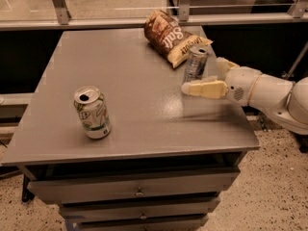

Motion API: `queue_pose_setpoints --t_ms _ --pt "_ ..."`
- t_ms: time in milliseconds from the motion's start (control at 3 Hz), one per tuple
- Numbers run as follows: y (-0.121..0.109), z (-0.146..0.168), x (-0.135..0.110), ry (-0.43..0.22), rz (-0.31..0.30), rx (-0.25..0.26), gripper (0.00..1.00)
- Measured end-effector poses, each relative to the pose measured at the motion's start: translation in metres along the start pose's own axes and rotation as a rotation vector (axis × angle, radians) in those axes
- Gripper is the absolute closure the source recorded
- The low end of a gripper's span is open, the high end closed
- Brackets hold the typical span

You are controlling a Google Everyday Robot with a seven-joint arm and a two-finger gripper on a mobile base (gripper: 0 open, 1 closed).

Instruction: Place redbull can upright

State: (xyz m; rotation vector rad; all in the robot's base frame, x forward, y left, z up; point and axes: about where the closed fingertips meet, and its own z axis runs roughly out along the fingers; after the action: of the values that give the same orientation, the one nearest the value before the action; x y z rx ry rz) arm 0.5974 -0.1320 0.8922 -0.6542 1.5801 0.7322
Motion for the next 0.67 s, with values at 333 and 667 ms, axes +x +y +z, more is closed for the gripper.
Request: queue_pose_setpoints --t_ms 333,667 --pt "0.003 -0.016 0.003 0.041 -0.060 0.011 0.00" --pt "0.006 -0.049 0.003 0.102 -0.129 0.046 0.00"
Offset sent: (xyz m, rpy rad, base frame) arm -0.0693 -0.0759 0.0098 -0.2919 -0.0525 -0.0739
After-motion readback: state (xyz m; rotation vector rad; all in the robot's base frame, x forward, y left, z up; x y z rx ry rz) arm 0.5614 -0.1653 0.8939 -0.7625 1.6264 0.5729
